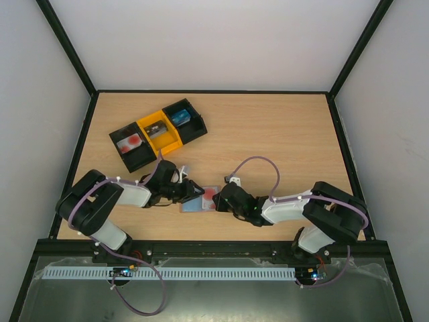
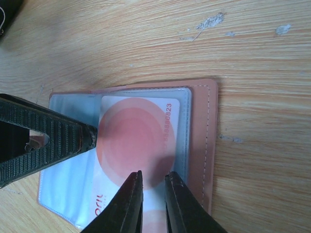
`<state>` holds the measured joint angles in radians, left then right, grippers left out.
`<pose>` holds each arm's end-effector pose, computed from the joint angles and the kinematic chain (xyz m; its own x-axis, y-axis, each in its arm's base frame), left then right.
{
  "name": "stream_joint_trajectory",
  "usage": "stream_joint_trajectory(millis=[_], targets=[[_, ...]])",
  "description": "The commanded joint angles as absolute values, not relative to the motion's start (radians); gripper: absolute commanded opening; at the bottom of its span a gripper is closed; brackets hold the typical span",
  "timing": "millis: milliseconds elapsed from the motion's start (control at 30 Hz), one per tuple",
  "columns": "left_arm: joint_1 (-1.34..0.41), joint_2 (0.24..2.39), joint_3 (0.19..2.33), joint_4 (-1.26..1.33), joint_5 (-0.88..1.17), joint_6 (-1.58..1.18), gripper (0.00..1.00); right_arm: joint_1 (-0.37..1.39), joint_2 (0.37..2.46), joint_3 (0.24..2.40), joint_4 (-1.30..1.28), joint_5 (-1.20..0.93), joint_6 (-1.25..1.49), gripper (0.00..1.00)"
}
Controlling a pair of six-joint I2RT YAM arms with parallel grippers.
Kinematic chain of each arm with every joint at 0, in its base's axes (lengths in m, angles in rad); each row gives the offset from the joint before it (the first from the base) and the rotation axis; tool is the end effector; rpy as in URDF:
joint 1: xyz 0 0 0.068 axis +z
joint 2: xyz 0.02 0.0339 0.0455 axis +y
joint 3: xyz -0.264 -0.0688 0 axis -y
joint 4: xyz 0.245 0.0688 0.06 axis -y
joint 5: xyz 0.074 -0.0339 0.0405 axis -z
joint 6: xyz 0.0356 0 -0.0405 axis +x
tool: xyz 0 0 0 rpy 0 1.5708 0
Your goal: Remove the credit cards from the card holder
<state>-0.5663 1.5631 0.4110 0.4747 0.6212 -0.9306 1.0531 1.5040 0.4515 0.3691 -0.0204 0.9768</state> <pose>0.2021 -0.1530 0.1135 -0.9728 -0.1543 -0.1729 0.0650 0.5343 -0.8428 0.1285 0.2270 0.1246 -0.9013 0.0915 -0.4233 -0.2317 0.7239 0.6498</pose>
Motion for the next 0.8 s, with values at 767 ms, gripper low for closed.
stream_joint_trajectory(millis=[767], targets=[[-0.566,1.605,0.34,0.69,0.686,-1.02,0.05,1.053,1.548,0.433,0.4,-0.013,1.005,0.12]])
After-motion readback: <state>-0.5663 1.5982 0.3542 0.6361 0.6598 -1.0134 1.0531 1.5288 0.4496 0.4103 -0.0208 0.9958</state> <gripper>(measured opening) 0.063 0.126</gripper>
